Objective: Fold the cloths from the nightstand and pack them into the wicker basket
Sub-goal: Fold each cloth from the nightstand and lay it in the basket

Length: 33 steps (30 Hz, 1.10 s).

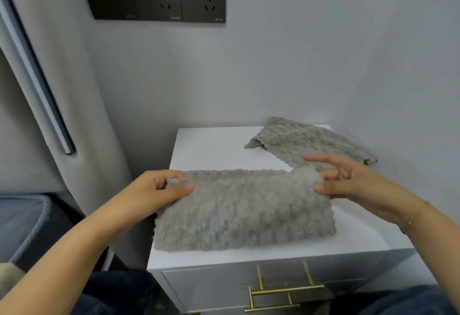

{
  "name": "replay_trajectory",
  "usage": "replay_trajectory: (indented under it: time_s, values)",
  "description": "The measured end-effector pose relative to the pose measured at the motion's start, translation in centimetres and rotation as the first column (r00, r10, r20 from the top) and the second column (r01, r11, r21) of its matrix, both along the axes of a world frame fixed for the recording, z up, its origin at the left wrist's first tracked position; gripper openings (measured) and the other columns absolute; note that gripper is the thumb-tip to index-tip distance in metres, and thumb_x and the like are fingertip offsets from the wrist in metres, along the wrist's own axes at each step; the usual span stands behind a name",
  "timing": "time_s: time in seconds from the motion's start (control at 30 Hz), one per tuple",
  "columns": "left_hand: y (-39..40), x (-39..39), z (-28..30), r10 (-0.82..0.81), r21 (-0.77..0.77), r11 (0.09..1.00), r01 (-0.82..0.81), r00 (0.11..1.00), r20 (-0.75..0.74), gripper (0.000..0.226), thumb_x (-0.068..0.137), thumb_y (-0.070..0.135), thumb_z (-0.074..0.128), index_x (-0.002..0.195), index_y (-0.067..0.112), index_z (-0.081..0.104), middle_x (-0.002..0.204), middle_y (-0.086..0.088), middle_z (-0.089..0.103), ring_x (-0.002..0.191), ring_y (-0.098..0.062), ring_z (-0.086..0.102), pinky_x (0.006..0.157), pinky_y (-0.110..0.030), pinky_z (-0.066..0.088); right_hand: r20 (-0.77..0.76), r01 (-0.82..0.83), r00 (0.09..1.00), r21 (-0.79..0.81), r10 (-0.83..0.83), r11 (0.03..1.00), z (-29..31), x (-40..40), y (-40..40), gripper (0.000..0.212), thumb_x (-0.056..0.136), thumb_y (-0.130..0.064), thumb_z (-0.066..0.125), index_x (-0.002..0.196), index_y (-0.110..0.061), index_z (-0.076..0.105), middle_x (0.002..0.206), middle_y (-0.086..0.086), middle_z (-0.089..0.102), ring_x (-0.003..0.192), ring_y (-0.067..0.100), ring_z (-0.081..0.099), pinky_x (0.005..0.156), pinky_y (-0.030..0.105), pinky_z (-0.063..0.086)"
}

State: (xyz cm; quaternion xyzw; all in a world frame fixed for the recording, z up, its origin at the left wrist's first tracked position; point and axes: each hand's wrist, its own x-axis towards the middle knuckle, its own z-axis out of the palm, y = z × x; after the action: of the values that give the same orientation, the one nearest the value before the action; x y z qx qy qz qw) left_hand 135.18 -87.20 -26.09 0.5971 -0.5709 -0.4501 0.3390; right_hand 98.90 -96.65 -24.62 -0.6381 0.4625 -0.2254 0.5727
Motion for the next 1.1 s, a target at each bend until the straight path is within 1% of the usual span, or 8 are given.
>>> replay_trajectory:
  time_s: [0.1, 0.23, 0.37, 0.5, 0.63, 0.8, 0.97, 1.1]
  values:
    - [-0.9, -0.1, -0.5, 0.149, -0.067, 0.986, -0.150, 0.989, -0.016, 0.026, 0.084, 0.040, 0.065, 0.084, 0.015, 0.073, 0.080, -0.006, 0.074, 0.069, -0.017, 0.067, 0.064, -0.022, 0.051, -0.058, 0.138, 0.988, -0.064, -0.142, 0.988, -0.9, 0.6, -0.7, 0.054, 0.079, -0.002, 0.074, 0.125, -0.027, 0.060, 0.061, -0.003, 0.052, 0.058, 0.008, 0.059, 0.054, 0.020, 0.051]
    - [-2.3, -0.2, -1.7, 0.272, -0.173, 0.953, -0.248, 0.954, 0.128, 0.018, 0.087, 0.036, 0.067, 0.080, 0.021, 0.074, 0.074, 0.003, 0.073, 0.065, -0.008, 0.065, 0.060, -0.017, 0.049, -0.113, 0.240, 0.961, -0.097, -0.251, 0.966, -2.5, 1.6, -1.7, 0.036, 0.081, -0.002, 0.074, 0.111, -0.017, 0.062, 0.067, 0.002, 0.056, 0.053, 0.005, 0.058, 0.051, 0.018, 0.049]
    - [-3.5, 0.1, -3.0, 0.336, -0.206, 0.936, -0.287, 0.903, 0.268, 0.019, 0.088, 0.038, 0.067, 0.079, 0.023, 0.072, 0.075, 0.006, 0.072, 0.070, -0.014, 0.066, 0.066, -0.030, 0.054, -0.172, 0.257, 0.940, -0.212, -0.295, 0.943, -3.8, 2.2, -2.5, 0.010, 0.087, -0.013, 0.070, 0.087, -0.007, 0.061, 0.056, 0.004, 0.041, 0.056, 0.017, 0.044, 0.055, 0.028, 0.045]
    - [-4.3, 0.0, -3.5, 0.374, -0.225, 0.924, -0.310, 0.856, 0.358, 0.023, 0.089, 0.040, 0.063, 0.078, 0.021, 0.070, 0.067, 0.004, 0.068, 0.061, -0.007, 0.060, 0.055, -0.019, 0.044, -0.191, 0.268, 0.919, -0.335, -0.344, 0.903, -4.7, 2.3, -3.2, 0.021, 0.091, -0.019, 0.066, 0.088, -0.001, 0.057, 0.054, 0.006, 0.040, 0.055, 0.018, 0.040, 0.054, 0.028, 0.040]
    - [-4.9, 0.1, -3.7, 0.398, -0.242, 0.915, -0.324, 0.821, 0.408, 0.022, 0.091, 0.038, 0.063, 0.078, 0.021, 0.068, 0.070, 0.006, 0.066, 0.065, -0.009, 0.060, 0.056, -0.020, 0.040, -0.250, 0.197, 0.904, -0.476, -0.347, 0.857, -5.0, 2.6, -3.4, 0.017, 0.092, -0.027, 0.064, 0.087, -0.013, 0.056, 0.048, 0.006, 0.048, 0.047, 0.018, 0.044, 0.051, 0.024, 0.037]
    - [-5.2, -0.4, -4.6, 0.376, -0.280, 0.923, -0.264, 0.775, 0.508, 0.017, 0.090, 0.041, 0.063, 0.080, 0.027, 0.060, 0.079, 0.006, 0.063, 0.071, -0.009, 0.057, 0.058, -0.021, 0.040, -0.379, 0.096, 0.845, -0.584, -0.376, 0.806, -5.3, 3.5, -3.4, 0.019, 0.091, -0.036, 0.063, 0.095, -0.019, 0.055, 0.066, 0.005, 0.059, 0.059, 0.014, 0.051, 0.058, 0.027, 0.041]
    - [-5.3, 0.2, -5.0, 0.279, -0.269, 0.952, -0.144, 0.764, 0.581, 0.027, 0.084, 0.051, 0.062, 0.102, 0.031, 0.058, 0.105, 0.009, 0.047, 0.097, -0.011, 0.049, 0.082, -0.023, 0.038, -0.509, -0.027, 0.794, -0.577, -0.333, 0.816, -4.8, 4.1, -2.9, 0.027, 0.087, -0.050, 0.063, 0.089, -0.027, 0.050, 0.081, -0.006, 0.051, 0.070, 0.005, 0.047, 0.057, 0.023, 0.033]
    - [-5.4, 0.3, -4.8, 0.250, -0.262, 0.958, -0.115, 0.783, 0.570, 0.021, 0.083, 0.044, 0.067, 0.083, 0.026, 0.056, 0.098, 0.007, 0.052, 0.092, -0.013, 0.050, 0.073, -0.018, 0.037, -0.502, -0.028, 0.822, -0.506, -0.268, 0.862, -4.5, 4.0, -3.5, 0.029, 0.084, -0.035, 0.072, 0.073, -0.023, 0.048, 0.084, -0.002, 0.048, 0.068, 0.008, 0.042, 0.057, 0.024, 0.028]
